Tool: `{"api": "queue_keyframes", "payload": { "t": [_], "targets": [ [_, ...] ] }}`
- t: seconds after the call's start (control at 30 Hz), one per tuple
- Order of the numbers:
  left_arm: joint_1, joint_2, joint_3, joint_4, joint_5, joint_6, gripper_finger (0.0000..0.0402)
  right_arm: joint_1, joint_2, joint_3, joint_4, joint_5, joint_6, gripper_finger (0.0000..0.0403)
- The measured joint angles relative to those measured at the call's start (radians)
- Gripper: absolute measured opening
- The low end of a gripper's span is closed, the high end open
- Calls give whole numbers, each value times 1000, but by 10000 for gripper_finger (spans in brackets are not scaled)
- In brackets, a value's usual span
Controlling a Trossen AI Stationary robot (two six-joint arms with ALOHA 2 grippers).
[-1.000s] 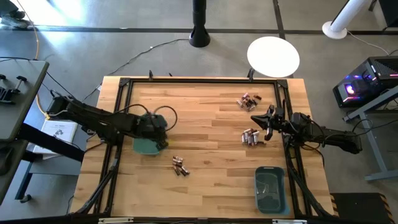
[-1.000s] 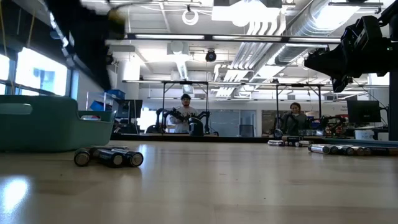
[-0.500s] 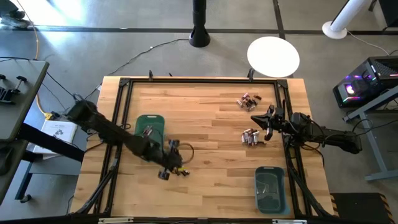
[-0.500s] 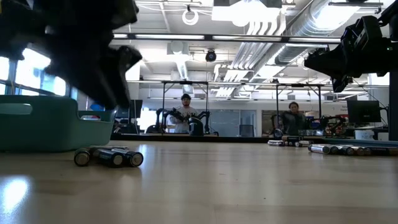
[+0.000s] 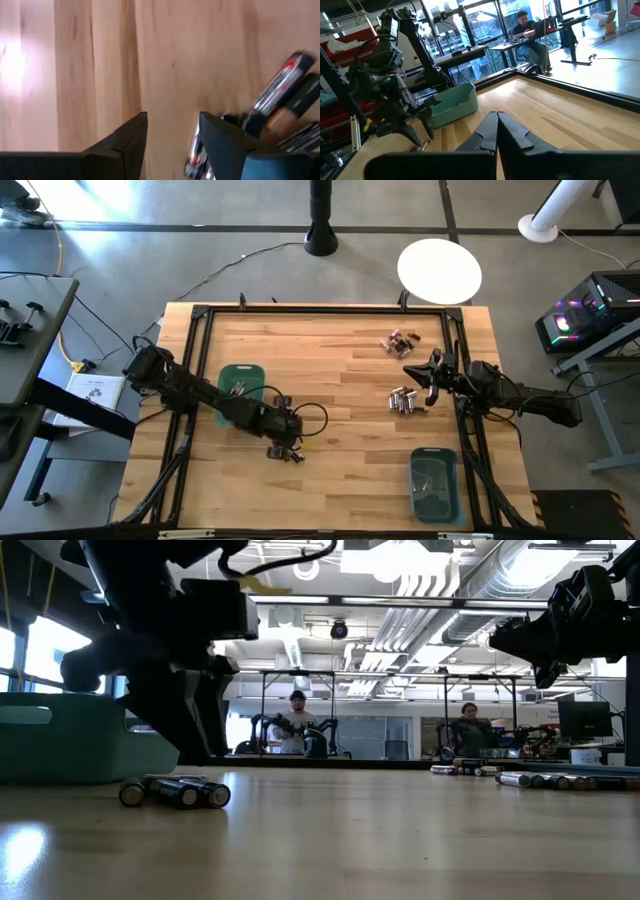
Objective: Sort batteries
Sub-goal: Put the silver battery into the green bin
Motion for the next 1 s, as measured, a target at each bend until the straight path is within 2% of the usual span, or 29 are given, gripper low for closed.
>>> {"api": "queue_keyframes", "payload": {
  "t": [0.2,0.7,1.0],
  "targets": [
    [0,0,3,-32,53,53,159,0,0,0,0,0,0,0],
    [11,0,3,-30,47,127,159,0,0,0,0,0,0,0],
    [11,0,3,-23,81,189,159,0,0,0,0,0,0,0]
  ]
}}
